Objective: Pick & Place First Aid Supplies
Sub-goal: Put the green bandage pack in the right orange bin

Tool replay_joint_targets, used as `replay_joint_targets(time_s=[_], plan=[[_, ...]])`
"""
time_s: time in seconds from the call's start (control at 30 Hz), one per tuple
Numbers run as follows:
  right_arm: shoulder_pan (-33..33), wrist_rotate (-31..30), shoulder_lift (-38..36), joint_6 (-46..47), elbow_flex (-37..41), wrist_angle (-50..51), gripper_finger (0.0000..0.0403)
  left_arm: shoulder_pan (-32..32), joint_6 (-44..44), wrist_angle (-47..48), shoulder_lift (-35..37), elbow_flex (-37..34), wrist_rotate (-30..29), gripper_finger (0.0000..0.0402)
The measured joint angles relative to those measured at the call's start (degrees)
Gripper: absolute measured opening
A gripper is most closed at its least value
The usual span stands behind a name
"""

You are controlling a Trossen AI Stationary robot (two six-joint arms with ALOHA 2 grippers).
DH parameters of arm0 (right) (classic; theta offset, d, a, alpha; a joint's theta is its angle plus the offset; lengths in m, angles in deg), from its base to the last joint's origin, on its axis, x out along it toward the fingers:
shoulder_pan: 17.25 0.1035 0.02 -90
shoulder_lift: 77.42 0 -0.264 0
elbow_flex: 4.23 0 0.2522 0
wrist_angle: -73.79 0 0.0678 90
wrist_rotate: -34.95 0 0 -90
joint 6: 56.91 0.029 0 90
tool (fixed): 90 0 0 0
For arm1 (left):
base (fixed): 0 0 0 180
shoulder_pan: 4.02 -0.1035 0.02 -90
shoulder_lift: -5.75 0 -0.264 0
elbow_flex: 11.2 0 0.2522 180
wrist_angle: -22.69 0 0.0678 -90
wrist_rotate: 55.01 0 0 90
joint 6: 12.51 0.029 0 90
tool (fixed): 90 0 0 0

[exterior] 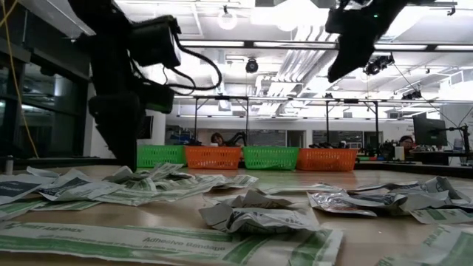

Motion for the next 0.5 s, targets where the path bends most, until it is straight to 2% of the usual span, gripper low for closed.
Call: replay_joint_targets(time_s=[0.33,0.5], plan=[[0.0,-0.1,-5.9,1.5,2.9,-0.4,0.0117,-0.1,-0.3,0.7,-6.4,0.4,0.6,0.0191],[0.0,0.3,-5.7,1.1,2.9,-1.0,0.0117,-0.1,-0.7,0.7,-7.2,0.4,0.7,0.0157]])
